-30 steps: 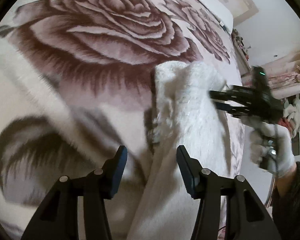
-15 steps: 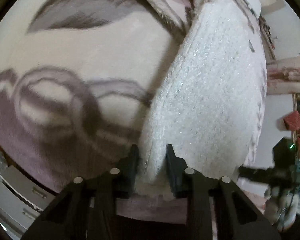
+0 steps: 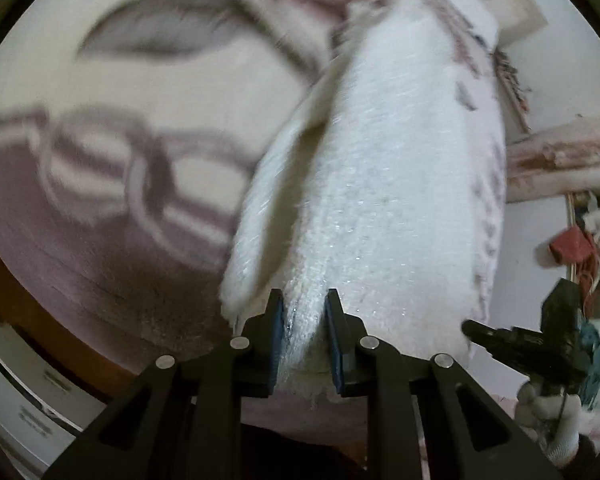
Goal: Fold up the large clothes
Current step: 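Grasp the folded cardigan edge with the left gripper while the right gripper grasps beside it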
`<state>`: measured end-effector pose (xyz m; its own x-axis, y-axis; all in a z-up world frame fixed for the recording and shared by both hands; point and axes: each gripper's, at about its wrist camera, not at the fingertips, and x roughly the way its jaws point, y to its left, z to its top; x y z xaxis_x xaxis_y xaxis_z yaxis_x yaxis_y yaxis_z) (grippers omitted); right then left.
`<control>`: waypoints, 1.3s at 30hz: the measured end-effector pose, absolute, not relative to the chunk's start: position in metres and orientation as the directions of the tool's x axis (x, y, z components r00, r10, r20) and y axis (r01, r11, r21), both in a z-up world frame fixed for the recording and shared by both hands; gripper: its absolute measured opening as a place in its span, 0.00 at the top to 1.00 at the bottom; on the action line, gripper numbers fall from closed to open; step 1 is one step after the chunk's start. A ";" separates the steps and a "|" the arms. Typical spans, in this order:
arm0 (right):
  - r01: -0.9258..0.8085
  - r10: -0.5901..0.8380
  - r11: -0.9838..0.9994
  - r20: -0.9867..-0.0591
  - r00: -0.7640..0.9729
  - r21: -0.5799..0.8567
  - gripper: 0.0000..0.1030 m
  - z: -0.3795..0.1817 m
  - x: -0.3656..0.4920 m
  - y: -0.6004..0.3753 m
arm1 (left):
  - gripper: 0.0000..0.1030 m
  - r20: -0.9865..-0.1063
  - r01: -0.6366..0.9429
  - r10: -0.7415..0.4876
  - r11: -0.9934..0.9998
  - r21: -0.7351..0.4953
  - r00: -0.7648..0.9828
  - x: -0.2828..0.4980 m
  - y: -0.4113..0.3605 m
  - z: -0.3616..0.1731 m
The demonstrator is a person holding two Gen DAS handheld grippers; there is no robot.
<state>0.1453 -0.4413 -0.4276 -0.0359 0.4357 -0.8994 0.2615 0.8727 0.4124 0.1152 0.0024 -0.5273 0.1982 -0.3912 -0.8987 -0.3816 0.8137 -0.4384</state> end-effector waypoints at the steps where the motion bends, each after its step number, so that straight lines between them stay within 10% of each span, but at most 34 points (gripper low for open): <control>1: 0.247 0.414 0.886 -0.909 -0.044 0.391 0.93 -0.433 0.146 -0.440 | 0.84 -0.901 -0.385 -0.389 0.814 -0.434 0.193 0.111 0.003 -0.534; 10: 0.232 0.448 0.879 -0.889 -0.096 0.418 0.90 -0.457 0.154 -0.423 | 0.75 -0.869 -0.344 -0.453 0.798 -0.495 0.199 0.104 0.018 -0.519; 14: 0.280 0.577 0.794 -0.814 -0.068 0.539 0.58 -0.446 0.148 -0.453 | 0.45 -0.847 -0.344 -0.491 0.774 -0.531 0.202 0.099 0.040 -0.509; 26: 0.365 0.782 0.600 -0.618 -0.078 0.712 0.46 -0.514 0.143 -0.454 | 0.41 -0.789 -0.462 -0.589 0.658 -0.595 0.177 0.107 0.042 -0.579; 29: 0.387 0.818 0.540 -0.575 -0.031 0.747 0.57 -0.503 0.134 -0.466 | 0.46 -0.813 -0.439 -0.545 0.691 -0.574 0.206 0.105 0.036 -0.565; 32: 0.373 0.844 0.500 -0.537 -0.006 0.782 0.81 -0.489 0.126 -0.461 | 0.73 -0.819 -0.447 -0.517 0.690 -0.570 0.248 0.100 0.038 -0.554; 39: 0.380 0.841 0.517 -0.538 -0.058 0.767 0.85 -0.430 0.083 -0.436 | 0.83 -0.793 -0.485 -0.536 0.632 -0.604 0.290 0.054 0.036 -0.499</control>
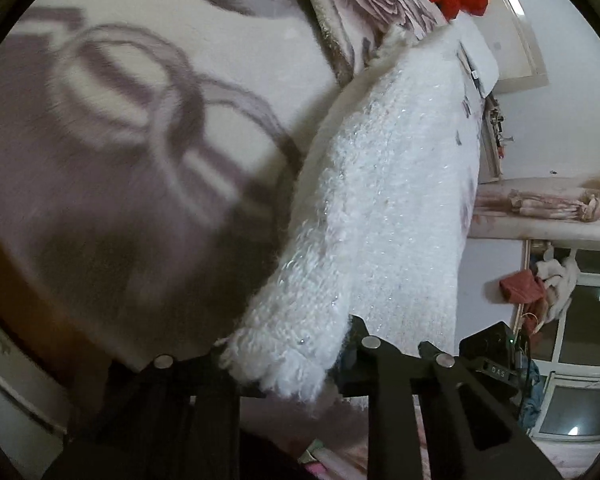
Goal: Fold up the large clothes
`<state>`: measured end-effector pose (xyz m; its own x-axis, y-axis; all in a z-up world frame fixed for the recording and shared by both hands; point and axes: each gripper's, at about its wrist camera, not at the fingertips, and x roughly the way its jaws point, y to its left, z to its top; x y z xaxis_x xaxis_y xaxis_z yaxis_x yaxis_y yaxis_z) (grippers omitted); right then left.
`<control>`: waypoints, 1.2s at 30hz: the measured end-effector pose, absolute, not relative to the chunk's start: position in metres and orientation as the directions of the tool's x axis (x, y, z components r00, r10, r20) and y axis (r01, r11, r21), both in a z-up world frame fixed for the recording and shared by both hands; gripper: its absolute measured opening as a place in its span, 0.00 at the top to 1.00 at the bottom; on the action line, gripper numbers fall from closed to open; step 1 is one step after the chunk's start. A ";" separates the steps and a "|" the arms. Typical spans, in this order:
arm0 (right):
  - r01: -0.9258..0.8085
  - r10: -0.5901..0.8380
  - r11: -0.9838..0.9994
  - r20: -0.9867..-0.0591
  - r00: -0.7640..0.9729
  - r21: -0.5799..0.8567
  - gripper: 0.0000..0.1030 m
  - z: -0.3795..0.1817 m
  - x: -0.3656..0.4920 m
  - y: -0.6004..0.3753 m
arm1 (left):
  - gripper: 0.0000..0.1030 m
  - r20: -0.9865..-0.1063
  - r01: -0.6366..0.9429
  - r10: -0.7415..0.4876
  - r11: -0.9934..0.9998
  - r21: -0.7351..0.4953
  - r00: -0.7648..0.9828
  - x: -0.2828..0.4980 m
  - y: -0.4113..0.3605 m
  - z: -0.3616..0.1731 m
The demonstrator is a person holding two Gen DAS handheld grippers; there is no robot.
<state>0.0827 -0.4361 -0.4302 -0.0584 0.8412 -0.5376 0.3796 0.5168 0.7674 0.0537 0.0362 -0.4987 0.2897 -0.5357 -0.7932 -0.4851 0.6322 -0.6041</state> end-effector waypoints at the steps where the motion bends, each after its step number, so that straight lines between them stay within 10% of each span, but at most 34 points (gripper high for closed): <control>1: 0.400 0.851 0.502 -0.522 -0.068 0.767 0.85 -0.425 0.073 -0.433 | 0.83 -0.791 -0.491 -0.539 0.627 -0.606 0.288 0.048 0.038 -0.493; 18: 0.256 0.919 0.246 -0.309 0.244 0.935 0.85 -0.292 0.244 -0.415 | 0.83 -0.606 -0.120 -0.551 0.675 -0.728 0.574 0.297 0.026 -0.380; 36: 0.444 0.746 0.404 -0.569 0.347 0.800 0.86 -0.470 0.500 -0.428 | 0.80 -0.734 -0.293 -0.593 0.675 -0.677 0.329 0.536 0.035 -0.575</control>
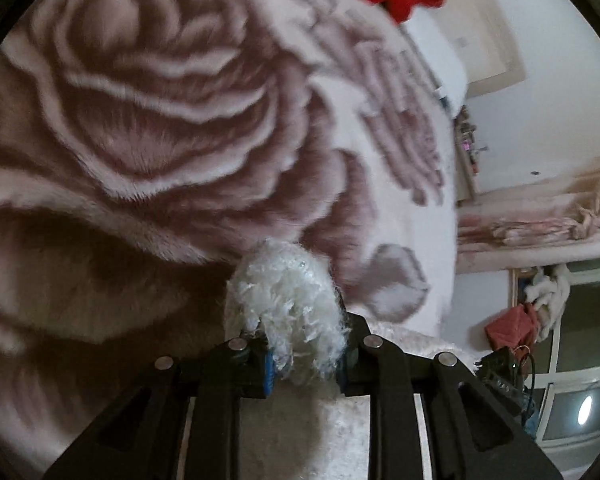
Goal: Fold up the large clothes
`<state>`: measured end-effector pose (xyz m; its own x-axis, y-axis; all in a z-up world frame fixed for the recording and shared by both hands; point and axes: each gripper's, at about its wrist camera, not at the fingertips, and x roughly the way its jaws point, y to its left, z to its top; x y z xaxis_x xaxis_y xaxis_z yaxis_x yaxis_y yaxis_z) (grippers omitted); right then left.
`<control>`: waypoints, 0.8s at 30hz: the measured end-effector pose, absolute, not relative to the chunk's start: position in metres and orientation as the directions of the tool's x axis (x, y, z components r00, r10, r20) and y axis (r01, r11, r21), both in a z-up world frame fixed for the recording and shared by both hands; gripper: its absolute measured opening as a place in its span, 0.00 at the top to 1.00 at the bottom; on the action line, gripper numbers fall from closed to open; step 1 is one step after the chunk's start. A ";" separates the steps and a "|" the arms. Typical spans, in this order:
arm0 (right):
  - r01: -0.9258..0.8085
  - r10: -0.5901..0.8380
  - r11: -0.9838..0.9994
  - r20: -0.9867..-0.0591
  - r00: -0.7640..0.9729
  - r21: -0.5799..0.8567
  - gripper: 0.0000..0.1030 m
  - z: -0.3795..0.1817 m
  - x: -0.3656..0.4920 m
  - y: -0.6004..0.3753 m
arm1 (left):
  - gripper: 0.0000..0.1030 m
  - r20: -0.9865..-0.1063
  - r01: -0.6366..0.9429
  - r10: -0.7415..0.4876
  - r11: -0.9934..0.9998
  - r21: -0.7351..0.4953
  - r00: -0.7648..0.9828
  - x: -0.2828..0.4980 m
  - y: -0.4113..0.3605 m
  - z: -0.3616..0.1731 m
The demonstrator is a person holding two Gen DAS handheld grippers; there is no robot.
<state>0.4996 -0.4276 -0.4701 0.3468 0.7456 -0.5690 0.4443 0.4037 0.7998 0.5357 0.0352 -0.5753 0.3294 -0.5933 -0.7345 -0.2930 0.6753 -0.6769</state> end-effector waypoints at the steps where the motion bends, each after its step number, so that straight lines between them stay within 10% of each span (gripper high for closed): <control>1: 0.465 0.739 0.402 -0.579 0.345 0.789 0.86 -0.480 0.501 -0.426 | 0.80 -0.734 -0.305 -0.598 0.668 -0.678 0.321 0.537 0.036 -0.580; 8: 0.467 0.816 0.314 -0.486 0.312 0.827 0.68 -0.453 0.503 -0.431 | 0.70 -0.685 -0.254 -0.672 0.636 -0.729 0.283 0.521 0.044 -0.525; 10: 0.435 0.834 0.261 -0.429 0.348 0.862 0.41 -0.426 0.490 -0.437 | 0.53 -0.644 -0.237 -0.704 0.599 -0.765 0.301 0.512 0.047 -0.508; 12: 0.401 0.820 0.254 -0.416 0.393 0.880 0.26 -0.399 0.477 -0.443 | 0.03 -0.631 -0.206 -0.696 0.599 -0.773 0.344 0.502 0.050 -0.487; 24: 0.248 0.663 0.702 -0.740 0.114 0.668 0.23 -0.414 0.436 -0.402 | 0.03 -0.798 -0.231 -0.449 0.794 -0.563 0.401 0.411 0.036 -0.466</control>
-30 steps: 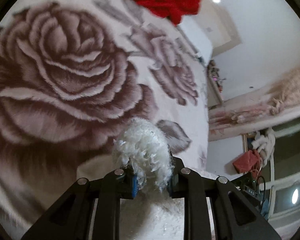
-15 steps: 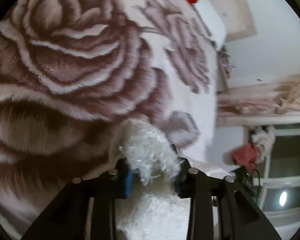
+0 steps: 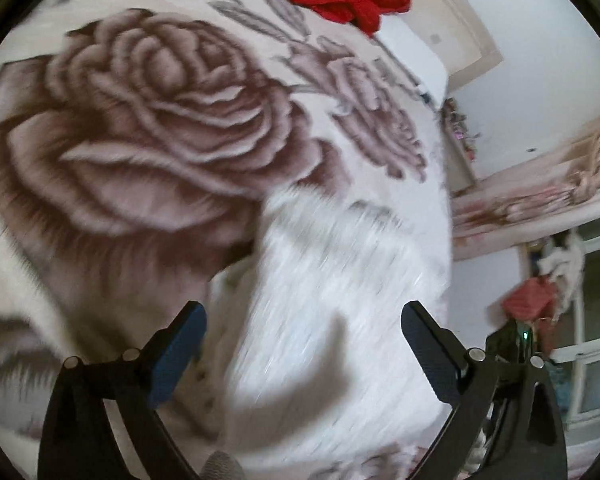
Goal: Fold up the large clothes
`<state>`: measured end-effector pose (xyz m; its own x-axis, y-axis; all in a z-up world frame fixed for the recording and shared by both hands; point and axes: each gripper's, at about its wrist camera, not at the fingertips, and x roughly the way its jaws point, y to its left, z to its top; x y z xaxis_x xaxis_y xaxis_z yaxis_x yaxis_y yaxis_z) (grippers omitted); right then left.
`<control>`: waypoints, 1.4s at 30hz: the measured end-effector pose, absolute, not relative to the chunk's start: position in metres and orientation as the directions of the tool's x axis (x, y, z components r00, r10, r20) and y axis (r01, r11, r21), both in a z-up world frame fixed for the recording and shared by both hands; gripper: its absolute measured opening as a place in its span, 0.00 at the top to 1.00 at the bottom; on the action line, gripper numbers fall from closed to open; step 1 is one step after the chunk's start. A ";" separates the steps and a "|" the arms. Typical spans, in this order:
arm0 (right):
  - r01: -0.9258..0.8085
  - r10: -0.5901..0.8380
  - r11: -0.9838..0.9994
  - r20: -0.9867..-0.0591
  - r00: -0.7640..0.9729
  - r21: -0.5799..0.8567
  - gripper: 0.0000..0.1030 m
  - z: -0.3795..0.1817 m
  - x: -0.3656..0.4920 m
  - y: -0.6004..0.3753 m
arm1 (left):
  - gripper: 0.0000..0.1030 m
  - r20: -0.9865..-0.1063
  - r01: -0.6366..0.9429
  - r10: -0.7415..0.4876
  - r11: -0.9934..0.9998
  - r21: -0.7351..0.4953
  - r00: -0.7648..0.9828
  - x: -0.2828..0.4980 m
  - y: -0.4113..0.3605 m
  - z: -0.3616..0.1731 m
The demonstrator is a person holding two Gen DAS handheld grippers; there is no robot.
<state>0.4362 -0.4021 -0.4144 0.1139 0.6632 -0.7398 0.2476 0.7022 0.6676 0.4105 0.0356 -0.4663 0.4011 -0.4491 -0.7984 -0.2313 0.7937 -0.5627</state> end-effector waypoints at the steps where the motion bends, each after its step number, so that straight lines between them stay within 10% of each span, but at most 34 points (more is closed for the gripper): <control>1: 0.253 0.681 0.695 -0.729 0.071 0.673 0.20 -0.433 0.438 -0.398 | 0.03 -0.806 -0.241 -0.432 0.800 -0.550 0.405 0.403 0.035 -0.469; 11: 0.378 0.875 0.450 -0.484 -0.006 0.809 0.01 -0.542 0.456 -0.378 | 0.03 -0.841 -0.368 -0.394 0.769 -0.523 0.370 0.365 0.036 -0.512; 15: 0.406 0.906 0.361 -0.419 0.061 0.839 0.40 -0.531 0.432 -0.377 | 0.01 -0.844 -0.369 -0.386 0.773 -0.516 0.372 0.362 0.044 -0.518; 23: 0.600 0.923 0.043 -0.262 0.283 0.799 0.54 -0.504 0.284 -0.342 | 0.01 -0.879 -0.341 -0.300 0.836 -0.429 0.370 0.335 0.074 -0.484; 32: 0.660 0.877 0.308 -0.474 0.083 0.685 0.39 -0.508 0.226 -0.332 | 0.01 -0.910 -0.254 -0.228 0.911 -0.325 0.348 0.295 0.032 -0.492; 36: 0.483 0.737 0.570 -0.674 0.057 0.664 0.39 -0.436 0.257 -0.368 | 0.01 -0.912 -0.269 -0.204 0.912 -0.309 0.356 0.300 0.030 -0.483; 42: 0.148 0.685 0.712 -0.725 0.071 0.687 0.40 -0.368 0.336 -0.319 | 0.01 -0.925 -0.255 -0.142 0.937 -0.241 0.353 0.307 0.020 -0.482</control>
<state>0.3357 -0.3193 -0.3682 0.0712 0.6849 -0.7252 0.1477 0.7118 0.6867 0.3070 0.0196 -0.4818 0.3528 -0.1422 -0.9248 -0.2545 0.9365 -0.2411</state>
